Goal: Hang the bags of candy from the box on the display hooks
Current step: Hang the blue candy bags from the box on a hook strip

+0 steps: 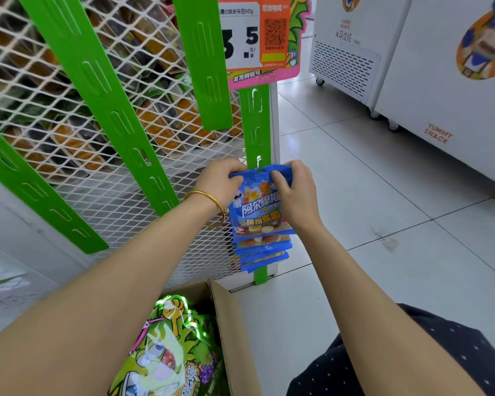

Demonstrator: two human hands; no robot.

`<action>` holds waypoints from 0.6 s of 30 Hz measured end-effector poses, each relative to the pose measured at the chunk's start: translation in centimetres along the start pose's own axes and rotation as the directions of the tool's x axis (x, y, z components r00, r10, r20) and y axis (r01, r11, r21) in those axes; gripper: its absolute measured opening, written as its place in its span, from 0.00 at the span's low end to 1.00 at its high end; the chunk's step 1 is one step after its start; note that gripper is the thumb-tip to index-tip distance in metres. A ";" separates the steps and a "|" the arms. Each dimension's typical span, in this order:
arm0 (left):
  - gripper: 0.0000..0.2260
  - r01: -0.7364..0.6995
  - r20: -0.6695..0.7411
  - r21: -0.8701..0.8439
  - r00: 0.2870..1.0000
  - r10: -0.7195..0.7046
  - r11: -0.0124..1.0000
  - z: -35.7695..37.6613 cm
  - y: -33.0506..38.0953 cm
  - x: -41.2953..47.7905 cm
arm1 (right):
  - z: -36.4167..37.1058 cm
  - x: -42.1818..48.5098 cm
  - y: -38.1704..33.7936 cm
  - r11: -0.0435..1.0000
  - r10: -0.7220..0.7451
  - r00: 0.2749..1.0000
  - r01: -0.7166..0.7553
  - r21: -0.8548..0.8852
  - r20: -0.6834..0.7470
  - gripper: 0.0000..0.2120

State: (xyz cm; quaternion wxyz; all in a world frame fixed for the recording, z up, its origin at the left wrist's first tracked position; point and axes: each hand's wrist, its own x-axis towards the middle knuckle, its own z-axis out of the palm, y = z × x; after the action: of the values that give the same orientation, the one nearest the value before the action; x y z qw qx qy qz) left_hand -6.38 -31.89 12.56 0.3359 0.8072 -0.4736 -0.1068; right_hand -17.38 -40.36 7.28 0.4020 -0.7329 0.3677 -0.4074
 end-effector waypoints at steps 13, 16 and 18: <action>0.18 -0.037 -0.236 -0.047 0.971 0.025 0.998 -3.8 -5.6 -10.2 | 1.4 -8.8 -2.0 0.994 -0.033 0.999 0.034 -0.107 0.013 0.15; 0.14 0.045 -0.225 0.000 0.973 -0.044 0.999 -6.7 -10.1 -15.0 | 4.5 -12.3 -2.3 0.986 -0.104 0.944 0.140 -0.094 0.314 0.14; 0.12 0.137 -0.199 0.015 0.971 -0.131 0.991 -8.5 -13.2 -17.9 | 6.7 -14.3 -2.1 0.970 -0.117 0.846 0.210 -0.124 0.521 0.15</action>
State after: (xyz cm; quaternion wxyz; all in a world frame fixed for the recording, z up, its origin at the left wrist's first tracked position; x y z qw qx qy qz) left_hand -2.50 -8.86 7.84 0.3617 0.8485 -0.3839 -0.0419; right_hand -16.63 -25.14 2.49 0.3822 -0.8757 0.2188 -0.1979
